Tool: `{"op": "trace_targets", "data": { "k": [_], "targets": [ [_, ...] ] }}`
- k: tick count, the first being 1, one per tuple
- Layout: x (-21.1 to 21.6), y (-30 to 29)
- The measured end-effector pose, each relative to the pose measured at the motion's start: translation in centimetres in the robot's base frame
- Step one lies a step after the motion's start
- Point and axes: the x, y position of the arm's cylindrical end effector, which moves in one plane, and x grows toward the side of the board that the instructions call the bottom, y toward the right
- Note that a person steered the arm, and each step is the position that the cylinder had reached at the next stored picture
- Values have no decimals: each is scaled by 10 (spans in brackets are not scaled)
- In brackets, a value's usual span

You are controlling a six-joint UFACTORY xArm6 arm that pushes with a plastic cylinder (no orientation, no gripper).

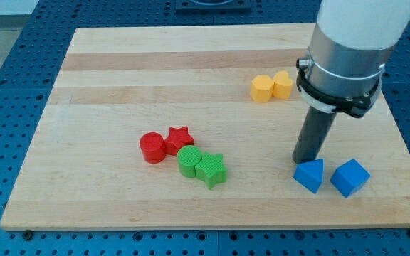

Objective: Push the blue triangle into the blue cube

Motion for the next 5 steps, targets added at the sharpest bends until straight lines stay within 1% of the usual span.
{"op": "trace_targets", "data": {
  "k": [1,2,3,4,5],
  "targets": [
    [-34,-14],
    [-24,-57],
    [32,-81],
    [50,-81],
    [50,-67]
  ]
}}
